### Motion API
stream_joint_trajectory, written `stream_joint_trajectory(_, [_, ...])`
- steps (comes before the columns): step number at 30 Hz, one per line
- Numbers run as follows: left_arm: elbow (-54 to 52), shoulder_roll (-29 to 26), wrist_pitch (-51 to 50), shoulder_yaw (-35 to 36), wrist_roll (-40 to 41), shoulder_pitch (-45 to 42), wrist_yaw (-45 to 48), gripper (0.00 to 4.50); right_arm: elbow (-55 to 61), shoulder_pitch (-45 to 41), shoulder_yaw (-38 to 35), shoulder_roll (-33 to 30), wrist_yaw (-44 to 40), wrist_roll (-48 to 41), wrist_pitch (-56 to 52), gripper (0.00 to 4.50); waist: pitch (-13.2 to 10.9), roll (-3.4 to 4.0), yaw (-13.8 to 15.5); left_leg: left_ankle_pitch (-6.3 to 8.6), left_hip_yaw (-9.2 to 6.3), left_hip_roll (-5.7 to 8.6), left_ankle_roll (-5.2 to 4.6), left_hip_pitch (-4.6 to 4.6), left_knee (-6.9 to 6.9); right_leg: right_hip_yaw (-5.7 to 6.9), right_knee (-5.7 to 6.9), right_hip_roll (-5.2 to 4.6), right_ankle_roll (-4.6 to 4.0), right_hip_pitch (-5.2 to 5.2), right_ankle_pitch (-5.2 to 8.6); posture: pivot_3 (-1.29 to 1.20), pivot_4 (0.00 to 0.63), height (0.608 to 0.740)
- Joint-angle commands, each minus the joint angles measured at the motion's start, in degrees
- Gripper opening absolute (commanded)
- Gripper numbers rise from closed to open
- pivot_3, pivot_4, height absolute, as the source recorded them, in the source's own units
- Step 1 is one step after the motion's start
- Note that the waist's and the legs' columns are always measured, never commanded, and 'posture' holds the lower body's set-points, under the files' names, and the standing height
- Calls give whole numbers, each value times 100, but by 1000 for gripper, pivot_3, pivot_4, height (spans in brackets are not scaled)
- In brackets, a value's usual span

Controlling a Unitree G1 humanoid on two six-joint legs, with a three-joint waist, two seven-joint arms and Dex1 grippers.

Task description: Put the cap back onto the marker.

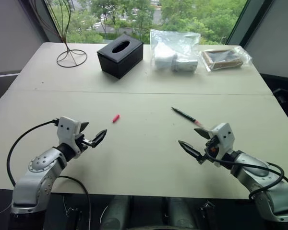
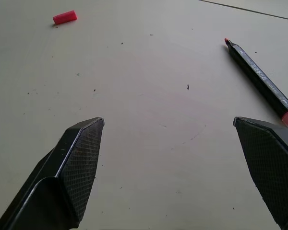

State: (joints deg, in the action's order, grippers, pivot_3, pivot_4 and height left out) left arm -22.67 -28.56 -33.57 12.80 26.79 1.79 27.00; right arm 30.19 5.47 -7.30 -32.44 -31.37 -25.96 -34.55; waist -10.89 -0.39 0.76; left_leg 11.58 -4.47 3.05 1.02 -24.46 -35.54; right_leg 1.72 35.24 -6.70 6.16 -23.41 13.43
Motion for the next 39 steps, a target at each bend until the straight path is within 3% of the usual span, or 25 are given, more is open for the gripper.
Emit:
stream_joint_trajectory(1, [-230,-31,39,117,59,15,-2,4462,209,-22,-51,-21,-15,-24,72,4492,0,0,0,0,0,0,0,0,0,0,0,0,0,0,0,0,150,740])
stream_joint_trajectory(39, [5,-112,174,116,-9,-203,120,4462,151,-83,11,24,10,100,129,4492,0,0,1,1,-1,0,1,-2,1,0,-3,-5,13,-1,8,0,150,740])
